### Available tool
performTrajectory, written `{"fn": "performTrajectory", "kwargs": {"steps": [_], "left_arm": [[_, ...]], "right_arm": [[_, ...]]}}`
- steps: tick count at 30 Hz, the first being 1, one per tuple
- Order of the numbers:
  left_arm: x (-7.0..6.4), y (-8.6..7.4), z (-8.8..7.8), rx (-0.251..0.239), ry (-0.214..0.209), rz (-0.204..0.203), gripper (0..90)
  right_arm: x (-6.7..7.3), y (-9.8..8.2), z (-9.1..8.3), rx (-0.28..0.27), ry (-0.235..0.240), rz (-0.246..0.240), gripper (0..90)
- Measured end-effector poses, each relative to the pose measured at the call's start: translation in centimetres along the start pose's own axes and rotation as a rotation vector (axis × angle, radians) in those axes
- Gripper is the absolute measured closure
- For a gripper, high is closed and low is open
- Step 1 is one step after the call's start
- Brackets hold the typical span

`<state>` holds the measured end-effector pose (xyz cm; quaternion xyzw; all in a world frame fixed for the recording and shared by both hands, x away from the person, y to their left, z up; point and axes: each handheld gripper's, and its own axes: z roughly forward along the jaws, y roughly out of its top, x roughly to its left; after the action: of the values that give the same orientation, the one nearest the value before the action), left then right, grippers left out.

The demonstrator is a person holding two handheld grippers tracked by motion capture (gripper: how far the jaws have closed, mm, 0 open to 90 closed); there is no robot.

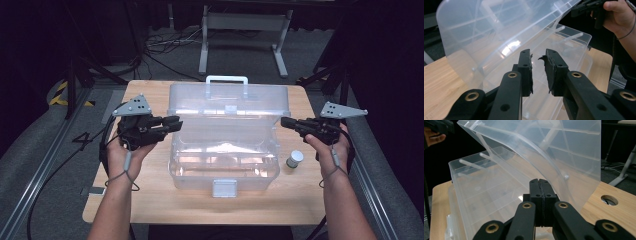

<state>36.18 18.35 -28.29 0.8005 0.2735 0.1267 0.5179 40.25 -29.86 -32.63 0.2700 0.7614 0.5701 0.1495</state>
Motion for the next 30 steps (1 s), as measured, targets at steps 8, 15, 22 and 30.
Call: {"fn": "performTrajectory", "kwargs": {"steps": [8, 15, 22, 30], "left_arm": [[0.7, -1.3, 1.2, -0.005, 0.027, 0.029, 74.6], [1.3, -1.8, 1.8, 0.009, 0.083, 0.02, 74.8], [1.9, -2.3, 2.0, 0.009, 0.093, 0.008, 76.5], [2.4, -2.4, 2.4, 0.009, 0.087, -0.023, 78.1]], "right_arm": [[0.1, -0.3, -0.1, -0.005, -0.001, 0.001, 90.0], [0.2, -0.6, -0.2, -0.009, 0.0, 0.0, 89.1], [0.5, -0.7, -0.1, 0.002, 0.0, -0.008, 89.0], [0.6, -1.0, -0.3, 0.012, -0.01, -0.009, 87.1]]}}
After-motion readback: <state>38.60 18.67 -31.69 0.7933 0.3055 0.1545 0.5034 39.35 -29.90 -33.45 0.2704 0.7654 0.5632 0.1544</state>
